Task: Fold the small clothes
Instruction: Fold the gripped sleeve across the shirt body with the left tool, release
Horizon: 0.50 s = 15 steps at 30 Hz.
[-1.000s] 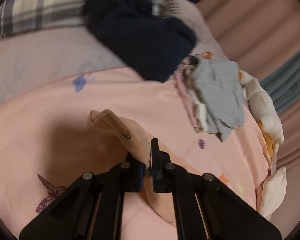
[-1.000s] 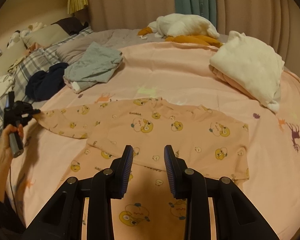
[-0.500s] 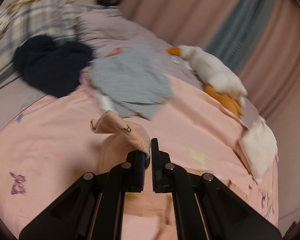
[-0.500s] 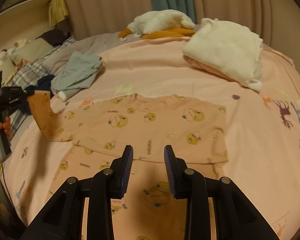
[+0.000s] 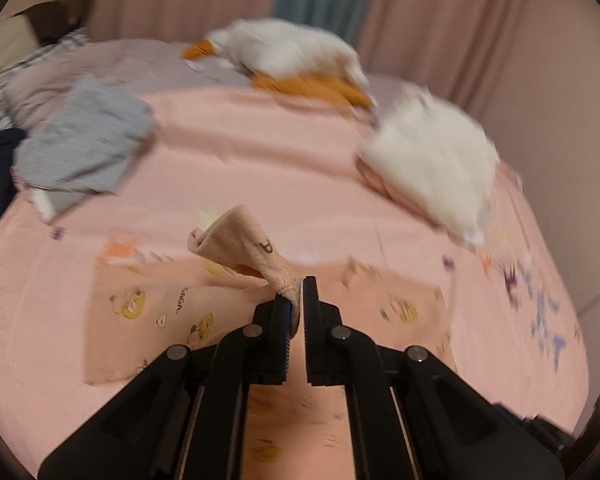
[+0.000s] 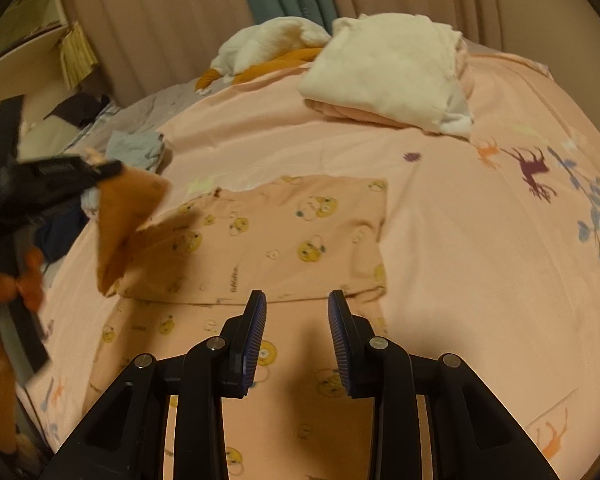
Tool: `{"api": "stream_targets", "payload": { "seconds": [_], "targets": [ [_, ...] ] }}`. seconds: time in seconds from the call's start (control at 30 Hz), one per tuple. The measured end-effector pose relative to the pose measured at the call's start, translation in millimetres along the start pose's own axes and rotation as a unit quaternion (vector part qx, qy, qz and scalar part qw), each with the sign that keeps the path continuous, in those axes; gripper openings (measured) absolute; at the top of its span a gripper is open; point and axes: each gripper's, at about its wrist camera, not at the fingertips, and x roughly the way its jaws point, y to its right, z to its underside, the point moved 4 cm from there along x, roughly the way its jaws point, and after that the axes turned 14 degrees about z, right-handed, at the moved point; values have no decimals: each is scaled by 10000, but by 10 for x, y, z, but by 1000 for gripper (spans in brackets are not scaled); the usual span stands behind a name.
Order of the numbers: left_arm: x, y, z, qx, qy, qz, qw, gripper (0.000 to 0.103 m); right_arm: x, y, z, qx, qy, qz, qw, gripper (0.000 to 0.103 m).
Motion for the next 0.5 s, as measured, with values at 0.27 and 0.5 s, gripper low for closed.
{"api": "stream_targets", "payload": {
  "seconds": [0.27, 0.5],
  "targets": [
    [776, 310, 582, 113, -1046, 276, 9941, 11, 118, 260, 71, 404, -202, -192, 9988, 33],
    [805, 360, 730, 56, -1292, 694, 9892, 51, 169, 344, 16, 813, -280, -647, 9942, 47]
  ]
}}
